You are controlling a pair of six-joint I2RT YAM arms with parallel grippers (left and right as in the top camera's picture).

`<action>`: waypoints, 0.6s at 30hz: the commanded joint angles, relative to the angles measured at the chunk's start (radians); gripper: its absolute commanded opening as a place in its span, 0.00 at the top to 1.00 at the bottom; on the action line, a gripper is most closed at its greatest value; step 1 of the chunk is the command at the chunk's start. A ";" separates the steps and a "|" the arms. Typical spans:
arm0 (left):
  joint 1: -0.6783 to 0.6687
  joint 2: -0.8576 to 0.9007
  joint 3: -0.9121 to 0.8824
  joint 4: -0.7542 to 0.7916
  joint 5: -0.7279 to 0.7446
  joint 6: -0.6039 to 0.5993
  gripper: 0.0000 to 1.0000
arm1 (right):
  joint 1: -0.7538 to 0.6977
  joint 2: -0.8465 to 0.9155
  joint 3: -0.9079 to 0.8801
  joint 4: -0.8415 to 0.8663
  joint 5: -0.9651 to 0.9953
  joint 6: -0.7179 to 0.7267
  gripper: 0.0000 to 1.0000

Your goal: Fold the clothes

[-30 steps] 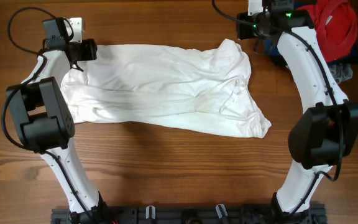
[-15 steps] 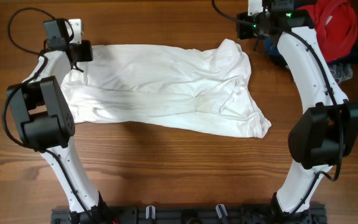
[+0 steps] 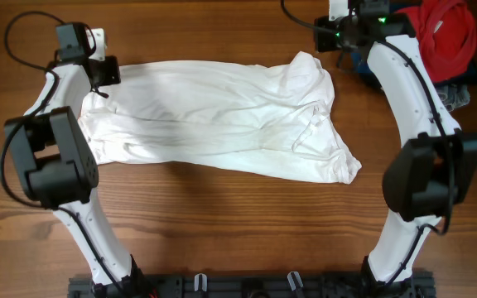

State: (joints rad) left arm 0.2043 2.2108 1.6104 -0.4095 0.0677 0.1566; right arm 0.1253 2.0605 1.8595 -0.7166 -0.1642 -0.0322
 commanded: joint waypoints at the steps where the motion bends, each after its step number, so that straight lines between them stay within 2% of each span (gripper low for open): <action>1: 0.000 -0.136 0.000 -0.051 -0.012 -0.061 0.96 | -0.002 0.112 -0.003 0.003 -0.021 -0.021 0.80; 2: -0.001 -0.146 0.000 -0.068 -0.013 -0.061 0.96 | -0.002 0.132 -0.003 0.008 -0.021 -0.021 0.69; 4: -0.004 -0.163 0.000 -0.097 -0.013 -0.061 0.96 | -0.002 0.172 -0.003 0.022 -0.023 -0.020 0.60; 11: -0.010 -0.167 0.000 -0.122 -0.009 -0.061 0.96 | -0.002 0.290 -0.003 0.086 -0.063 -0.019 0.56; 18: -0.011 -0.167 0.000 -0.119 -0.009 -0.060 0.96 | -0.003 0.316 -0.002 0.167 -0.034 -0.004 0.53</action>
State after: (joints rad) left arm 0.1970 2.0552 1.6100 -0.5320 0.0643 0.1097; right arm 0.1253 2.3581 1.8576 -0.5888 -0.2024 -0.0471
